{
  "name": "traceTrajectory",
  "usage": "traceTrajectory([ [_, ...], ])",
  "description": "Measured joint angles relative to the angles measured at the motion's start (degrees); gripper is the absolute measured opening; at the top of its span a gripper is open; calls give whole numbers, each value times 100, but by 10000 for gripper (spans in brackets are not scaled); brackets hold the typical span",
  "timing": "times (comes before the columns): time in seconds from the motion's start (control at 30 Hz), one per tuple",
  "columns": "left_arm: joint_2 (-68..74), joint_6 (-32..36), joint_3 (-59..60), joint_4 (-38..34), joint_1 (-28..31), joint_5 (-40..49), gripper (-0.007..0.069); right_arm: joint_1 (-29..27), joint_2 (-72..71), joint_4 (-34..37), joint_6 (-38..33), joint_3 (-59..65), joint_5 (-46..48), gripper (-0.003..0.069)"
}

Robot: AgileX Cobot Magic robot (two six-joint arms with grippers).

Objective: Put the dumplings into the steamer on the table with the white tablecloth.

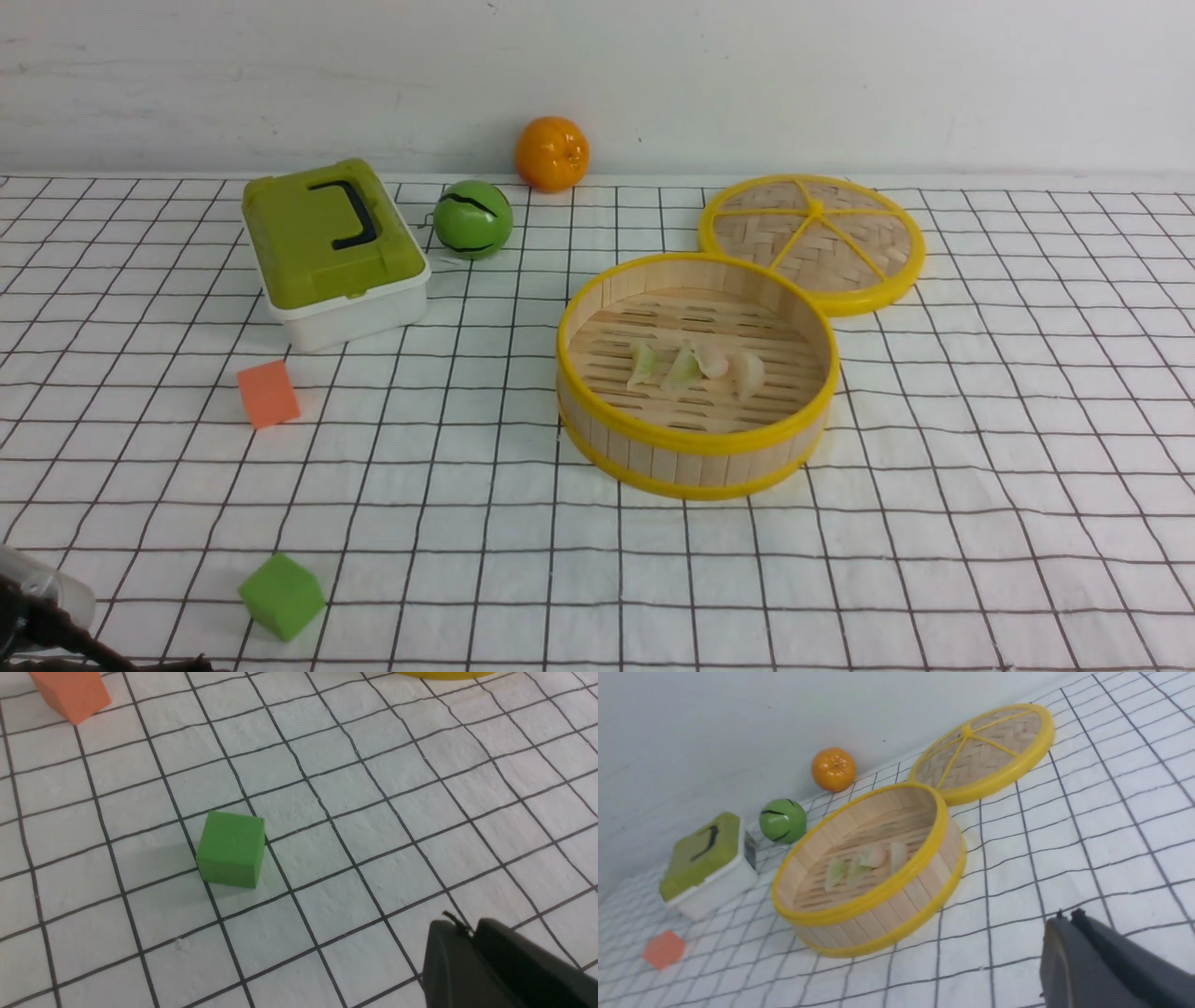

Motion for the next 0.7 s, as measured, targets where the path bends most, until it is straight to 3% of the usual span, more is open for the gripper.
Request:
traceTrajectory([
  [0.07, 0, 0, 0, 0, 0, 0, 62, 0, -118, -53, -199, 130, -173, -18],
  [0.27, 0, 0, 0, 0, 0, 6, 72, -95, -1012, -455, -1870, 542, -488, -15],
  [0.4, 0, 0, 0, 0, 0, 11, 76, -123, -1222, -1553, -1857, 542, -488, -15],
  [0.43, 0, 0, 0, 0, 0, 11, 76, -123, -1236, -1851, -1661, 542, -488, -15],
  [0.63, 0, 0, 0, 0, 0, 11, 84, -170, -1267, -3745, 1134, 542, 287, -11],
  [0.7, 0, 0, 0, 0, 0, 11, 85, -170, -1267, -3843, 1430, 542, 503, -11],
])
